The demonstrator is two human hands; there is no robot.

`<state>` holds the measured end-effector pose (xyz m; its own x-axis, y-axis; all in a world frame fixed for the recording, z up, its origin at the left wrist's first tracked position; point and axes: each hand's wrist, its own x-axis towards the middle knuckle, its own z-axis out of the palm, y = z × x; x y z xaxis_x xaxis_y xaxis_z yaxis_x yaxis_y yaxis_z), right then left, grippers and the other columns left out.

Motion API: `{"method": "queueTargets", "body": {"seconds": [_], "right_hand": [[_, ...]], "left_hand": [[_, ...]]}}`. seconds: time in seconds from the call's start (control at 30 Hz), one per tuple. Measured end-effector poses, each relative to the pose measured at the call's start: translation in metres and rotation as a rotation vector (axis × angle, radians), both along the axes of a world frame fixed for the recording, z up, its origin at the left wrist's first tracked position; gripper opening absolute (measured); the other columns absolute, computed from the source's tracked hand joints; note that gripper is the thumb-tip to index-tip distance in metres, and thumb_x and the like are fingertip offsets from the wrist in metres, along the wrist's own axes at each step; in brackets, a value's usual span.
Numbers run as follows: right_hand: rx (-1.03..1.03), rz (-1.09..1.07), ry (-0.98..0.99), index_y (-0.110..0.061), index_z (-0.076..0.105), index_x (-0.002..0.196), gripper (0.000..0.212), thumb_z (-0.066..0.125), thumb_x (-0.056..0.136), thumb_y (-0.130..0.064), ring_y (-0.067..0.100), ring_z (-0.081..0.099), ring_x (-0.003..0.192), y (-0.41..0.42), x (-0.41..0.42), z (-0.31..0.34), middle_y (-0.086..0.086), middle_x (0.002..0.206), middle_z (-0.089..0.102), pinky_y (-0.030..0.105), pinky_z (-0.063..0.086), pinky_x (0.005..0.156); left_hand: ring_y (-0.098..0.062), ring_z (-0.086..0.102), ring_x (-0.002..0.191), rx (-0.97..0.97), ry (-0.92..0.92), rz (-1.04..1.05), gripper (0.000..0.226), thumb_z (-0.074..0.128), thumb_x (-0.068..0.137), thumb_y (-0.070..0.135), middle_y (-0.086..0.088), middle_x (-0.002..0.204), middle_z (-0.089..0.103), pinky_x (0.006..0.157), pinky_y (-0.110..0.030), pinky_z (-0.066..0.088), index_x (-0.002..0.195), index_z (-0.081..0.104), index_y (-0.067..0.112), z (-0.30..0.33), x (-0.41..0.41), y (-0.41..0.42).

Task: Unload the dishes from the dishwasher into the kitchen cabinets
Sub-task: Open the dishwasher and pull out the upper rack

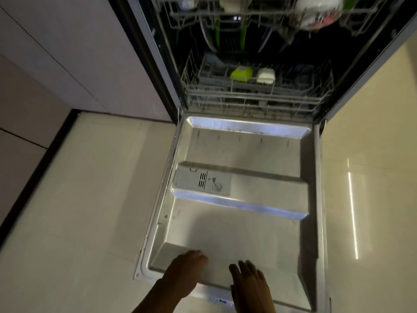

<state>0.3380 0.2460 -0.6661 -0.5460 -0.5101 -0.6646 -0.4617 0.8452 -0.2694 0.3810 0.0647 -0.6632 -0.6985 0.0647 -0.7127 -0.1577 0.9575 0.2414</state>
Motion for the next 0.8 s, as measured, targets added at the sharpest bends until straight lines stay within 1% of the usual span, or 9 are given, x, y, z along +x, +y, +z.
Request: {"method": "queueTargets", "body": {"seconds": [0.03, 0.07, 0.13, 0.2, 0.37, 0.47, 0.57, 0.67, 0.8], "right_hand": [[-0.102, -0.054, 0.09, -0.019, 0.074, 0.09, 0.057, 0.091, 0.038, -0.031, 0.031, 0.072, 0.086, 0.002, -0.014, 0.004, 0.012, 0.096, 0.074, 0.036, 0.058, 0.067], [-0.216, -0.082, 0.17, -0.018, 0.071, 0.094, 0.05, 0.086, 0.047, -0.028, 0.033, 0.072, 0.086, 0.002, -0.033, 0.015, 0.015, 0.099, 0.073, 0.038, 0.058, 0.066], [-0.476, -0.083, 0.437, -0.014, 0.059, 0.109, 0.035, 0.059, 0.074, -0.017, 0.037, 0.067, 0.098, -0.002, -0.084, 0.06, 0.02, 0.113, 0.068, 0.04, 0.055, 0.078], [-0.664, -0.146, 0.713, -0.011, 0.056, 0.123, 0.04, 0.047, 0.084, -0.011, 0.037, 0.056, 0.115, -0.008, -0.142, 0.108, 0.022, 0.13, 0.057, 0.042, 0.047, 0.091], [-0.61, -0.292, 1.051, -0.008, 0.034, 0.146, 0.074, 0.062, 0.079, 0.002, 0.036, 0.025, 0.141, -0.032, -0.29, 0.217, 0.02, 0.154, 0.026, 0.049, 0.032, 0.109], [-0.463, -0.312, 1.072, -0.01, 0.015, 0.152, 0.077, 0.057, 0.087, -0.011, 0.031, 0.01, 0.147, -0.045, -0.359, 0.25, 0.016, 0.159, 0.011, 0.048, 0.017, 0.118], [-0.267, -0.213, 0.944, -0.008, 0.009, 0.152, 0.078, 0.054, 0.091, -0.023, 0.031, 0.006, 0.148, -0.046, -0.404, 0.251, 0.015, 0.16, 0.008, 0.049, 0.01, 0.119], [-0.27, -0.138, 0.935, -0.004, 0.031, 0.145, 0.069, 0.061, 0.085, -0.015, 0.037, 0.03, 0.138, -0.04, -0.418, 0.242, 0.02, 0.147, 0.037, 0.052, 0.025, 0.114], [-0.418, -0.216, 1.06, -0.001, 0.06, 0.117, 0.045, 0.063, 0.073, 0.003, 0.042, 0.059, 0.098, -0.04, -0.41, 0.248, 0.025, 0.104, 0.065, 0.047, 0.051, 0.077]], "left_hand": [[-0.026, 0.047, 0.127, 0.002, 0.129, 0.038, 0.046, 0.035, 0.091, 0.002, -0.002, 0.142, 0.042, 0.102, -0.034, 0.04, 0.133, 0.047, 0.016, 0.01, -0.018, -0.001], [-0.026, 0.051, 0.123, 0.016, 0.284, 0.071, 0.046, 0.033, 0.089, 0.006, -0.002, 0.137, 0.046, 0.098, -0.033, 0.043, 0.131, 0.051, 0.017, 0.02, -0.038, -0.004], [-0.023, 0.059, 0.116, 0.119, 0.576, 0.143, 0.041, 0.036, 0.088, 0.009, -0.002, 0.124, 0.058, 0.094, -0.031, 0.048, 0.12, 0.061, 0.015, 0.047, -0.083, -0.013], [-0.019, 0.057, 0.118, 0.129, 0.859, 0.191, 0.039, 0.043, 0.089, 0.006, -0.002, 0.126, 0.059, 0.099, -0.03, 0.046, 0.123, 0.06, 0.015, 0.086, -0.139, -0.022], [-0.026, 0.024, 0.145, -0.077, 1.296, 0.234, 0.063, 0.047, 0.086, 0.0, -0.011, 0.156, 0.025, 0.117, -0.038, 0.027, 0.147, 0.032, 0.007, 0.219, -0.292, -0.03], [-0.029, 0.006, 0.148, -0.283, 1.259, 0.174, 0.077, 0.051, 0.084, 0.004, -0.01, 0.161, 0.009, 0.119, -0.046, 0.015, 0.152, 0.015, 0.012, 0.262, -0.364, -0.041], [-0.028, 0.008, 0.148, -0.317, 1.015, 0.132, 0.077, 0.054, 0.088, 0.012, -0.01, 0.16, 0.015, 0.12, -0.046, 0.008, 0.152, 0.013, 0.012, 0.268, -0.406, -0.059], [-0.036, 0.026, 0.141, -0.225, 0.93, 0.102, 0.064, 0.055, 0.089, 0.01, -0.016, 0.151, 0.034, 0.117, -0.047, 0.017, 0.147, 0.029, 0.007, 0.253, -0.407, -0.075], [-0.039, 0.052, 0.117, -0.132, 1.038, 0.122, 0.055, 0.063, 0.075, -0.005, -0.021, 0.126, 0.059, 0.098, -0.044, 0.044, 0.129, 0.056, 0.002, 0.25, -0.397, -0.074]]}}
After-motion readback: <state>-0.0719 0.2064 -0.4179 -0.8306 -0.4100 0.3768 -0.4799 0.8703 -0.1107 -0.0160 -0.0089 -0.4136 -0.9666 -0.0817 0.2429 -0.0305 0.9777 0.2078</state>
